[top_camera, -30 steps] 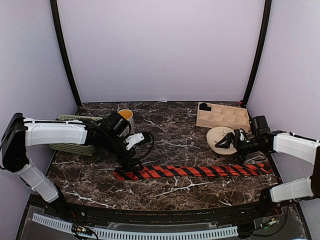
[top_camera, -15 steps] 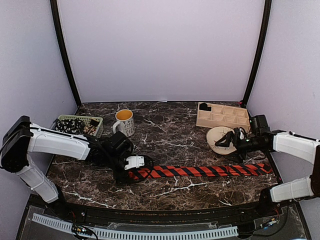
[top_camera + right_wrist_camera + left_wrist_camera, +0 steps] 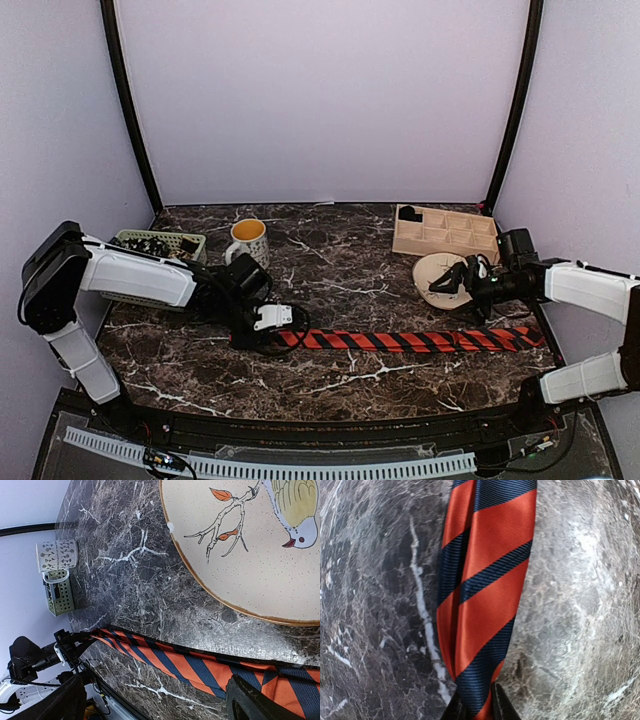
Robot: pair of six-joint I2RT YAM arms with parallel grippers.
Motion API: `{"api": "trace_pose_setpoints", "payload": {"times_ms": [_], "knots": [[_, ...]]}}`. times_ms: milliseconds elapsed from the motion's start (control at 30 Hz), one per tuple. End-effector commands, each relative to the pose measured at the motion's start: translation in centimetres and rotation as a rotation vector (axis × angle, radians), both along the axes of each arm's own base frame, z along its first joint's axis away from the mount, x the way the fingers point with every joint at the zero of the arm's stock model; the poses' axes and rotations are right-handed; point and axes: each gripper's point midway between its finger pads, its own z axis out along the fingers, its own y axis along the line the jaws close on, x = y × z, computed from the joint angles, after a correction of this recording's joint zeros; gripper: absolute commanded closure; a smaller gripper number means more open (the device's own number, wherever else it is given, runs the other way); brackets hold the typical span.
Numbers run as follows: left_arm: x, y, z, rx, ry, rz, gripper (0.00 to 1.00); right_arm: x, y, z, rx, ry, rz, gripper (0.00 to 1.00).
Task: Roll the ties
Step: Adjust the tie at the center of the board.
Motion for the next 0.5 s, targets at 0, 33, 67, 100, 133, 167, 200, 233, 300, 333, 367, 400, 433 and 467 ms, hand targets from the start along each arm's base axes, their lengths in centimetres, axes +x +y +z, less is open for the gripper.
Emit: {"api": "trace_pose_setpoints", "payload": {"times_ms": [0,33,67,100,133,167,200,233,300,333,367,400,433,467], "knots": [[-0.7,0.4,0.9,-0.046,0.151,0.027,0.8,0.6,0.4,1.0,0.007,-0.031,0.023,0.03],[-0.8,0.4,1.2,-0.049,0.163,0.028,0.74,0.6,0.4,1.1,0.007,-0.033,0.023,0.03],[-0.8,0.3,1.5,-0.055,0.168,0.025,0.66,0.6,0.4,1.1,0.007,-0.034,0.024,0.03],[-0.8,0.0,1.8,-0.068,0.169,0.022,0.59,0.7,0.4,1.2,0.006,-0.037,0.025,0.03],[-0.8,-0.2,2.1,-0.08,0.174,0.025,0.51,0.7,0.4,1.4,0.007,-0.04,0.026,0.03],[-0.7,-0.6,2.4,-0.097,0.179,0.026,0.44,0.8,0.4,1.4,0.006,-0.04,0.027,0.03],[-0.5,-1.2,2.7,-0.12,0.182,0.029,0.28,0.8,0.4,1.5,0.004,-0.042,0.027,0.03],[-0.2,-1.8,3.0,-0.142,0.179,0.035,0.22,0.9,0.5,1.6,0.005,-0.046,0.029,0.03],[0.2,-3.2,3.5,-0.178,0.166,0.03,0.18,0.9,0.4,1.6,0.002,-0.047,0.03,0.03],[0.4,-4.1,3.7,-0.195,0.15,0.019,0.18,0.9,0.4,1.7,0.001,-0.049,0.031,0.03],[0.6,-4.9,3.8,-0.206,0.128,0.009,0.18,0.9,0.4,1.7,0.0,-0.048,0.031,0.03],[0.9,-5.8,3.9,-0.219,0.106,-0.003,0.18,1.0,0.4,1.7,0.0,-0.048,0.032,0.03],[1.0,-6.7,3.9,-0.23,0.096,-0.016,0.19,0.9,0.5,1.6,-0.001,-0.046,0.033,0.03],[1.1,-7.5,3.7,-0.238,0.097,-0.024,0.21,0.9,0.4,1.6,-0.001,-0.047,0.033,0.03]]}}
